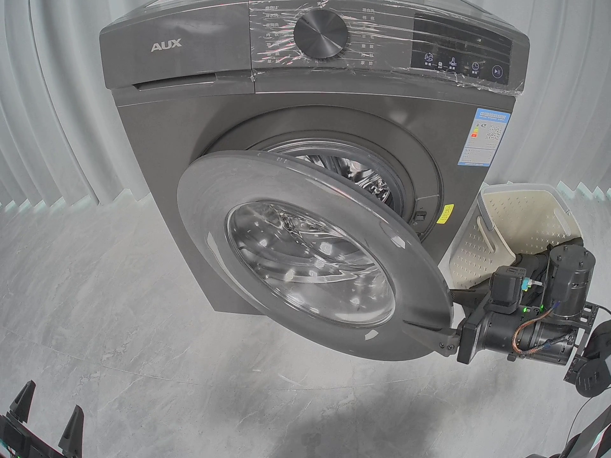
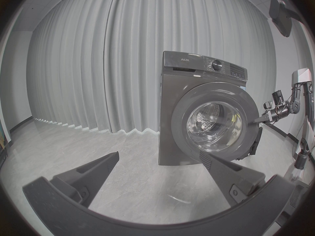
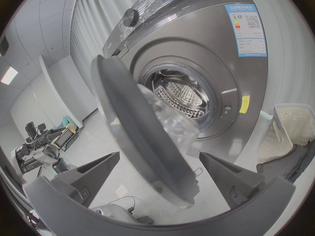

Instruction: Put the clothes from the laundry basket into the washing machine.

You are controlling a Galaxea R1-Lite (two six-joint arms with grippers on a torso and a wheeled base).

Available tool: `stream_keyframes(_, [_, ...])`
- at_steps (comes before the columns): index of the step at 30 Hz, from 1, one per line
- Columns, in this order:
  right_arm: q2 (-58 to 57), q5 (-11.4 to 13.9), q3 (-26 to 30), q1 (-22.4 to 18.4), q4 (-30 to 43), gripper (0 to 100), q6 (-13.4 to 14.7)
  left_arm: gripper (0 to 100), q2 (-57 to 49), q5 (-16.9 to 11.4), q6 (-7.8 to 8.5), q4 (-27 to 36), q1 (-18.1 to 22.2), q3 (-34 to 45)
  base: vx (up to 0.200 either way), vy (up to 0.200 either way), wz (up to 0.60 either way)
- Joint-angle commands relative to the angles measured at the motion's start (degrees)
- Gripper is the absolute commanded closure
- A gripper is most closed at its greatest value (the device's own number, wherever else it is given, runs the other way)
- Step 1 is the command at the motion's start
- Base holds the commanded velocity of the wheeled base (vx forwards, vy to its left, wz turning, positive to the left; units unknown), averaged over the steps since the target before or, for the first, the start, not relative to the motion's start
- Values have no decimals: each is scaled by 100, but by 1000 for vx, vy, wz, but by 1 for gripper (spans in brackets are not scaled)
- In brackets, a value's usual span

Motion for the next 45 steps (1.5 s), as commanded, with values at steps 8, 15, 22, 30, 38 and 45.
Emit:
stream_keyframes(8, [-192,23,386,492,-26,0,77,0,-101,1,-4,-1,1,84,0,0,0])
stream_keyframes(15, [-728,5,333,475,-26,0,323,0,-101,1,-4,-1,1,84,0,0,0])
stream_keyframes(22, [-1053,40,-19,53,27,0,340,0,-101,1,-4,-1,1,84,0,0,0])
stream_keyframes(30, [-1045,119,-370,-395,71,0,745,0,-101,1,5,-1,1,84,0,0,0])
stream_keyframes(38, [-456,49,-63,-351,9,0,648,0,-101,1,-4,-1,1,84,0,0,0])
stream_keyframes(45, [-131,58,271,-290,-8,0,235,0,-101,1,-4,-1,1,84,0,0,0])
